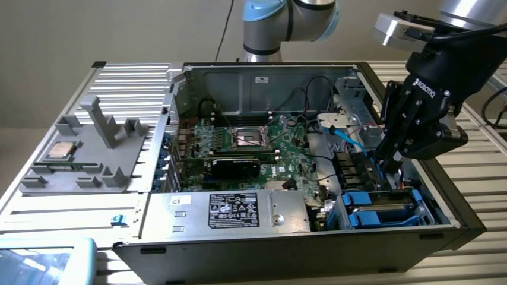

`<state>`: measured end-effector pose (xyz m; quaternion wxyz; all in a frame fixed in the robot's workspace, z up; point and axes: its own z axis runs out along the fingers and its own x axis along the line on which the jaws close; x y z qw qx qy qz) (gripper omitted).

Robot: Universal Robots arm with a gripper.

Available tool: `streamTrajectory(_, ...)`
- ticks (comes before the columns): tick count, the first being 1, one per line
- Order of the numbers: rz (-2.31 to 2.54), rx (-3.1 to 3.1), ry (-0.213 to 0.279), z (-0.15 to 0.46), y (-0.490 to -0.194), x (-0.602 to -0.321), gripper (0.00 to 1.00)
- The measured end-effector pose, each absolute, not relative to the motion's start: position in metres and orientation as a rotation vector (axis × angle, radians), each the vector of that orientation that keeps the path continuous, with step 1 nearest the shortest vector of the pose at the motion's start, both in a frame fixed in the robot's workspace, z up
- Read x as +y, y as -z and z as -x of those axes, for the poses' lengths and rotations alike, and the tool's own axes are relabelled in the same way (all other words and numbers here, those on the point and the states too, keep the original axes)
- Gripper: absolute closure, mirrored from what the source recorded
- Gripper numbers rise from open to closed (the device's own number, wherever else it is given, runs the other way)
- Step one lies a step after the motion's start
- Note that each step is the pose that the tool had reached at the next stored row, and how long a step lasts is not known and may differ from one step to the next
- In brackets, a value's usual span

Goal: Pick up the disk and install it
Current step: 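Insert the first disk wire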

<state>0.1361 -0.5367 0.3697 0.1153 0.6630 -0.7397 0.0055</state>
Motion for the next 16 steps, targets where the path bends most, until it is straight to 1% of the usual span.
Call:
streamTrajectory(13, -1.946, -2.170, -0.009, -0.1362, -0.3692, -0.5386, 0.69)
streamTrajectory(14, -1.946, -2.170, -0.008, -0.1361, -0.3691, -0.5386, 0.71)
streamTrajectory(16, -1.947, -2.171, -0.007, -0.1362, -0.3691, -0.5388, 0.84)
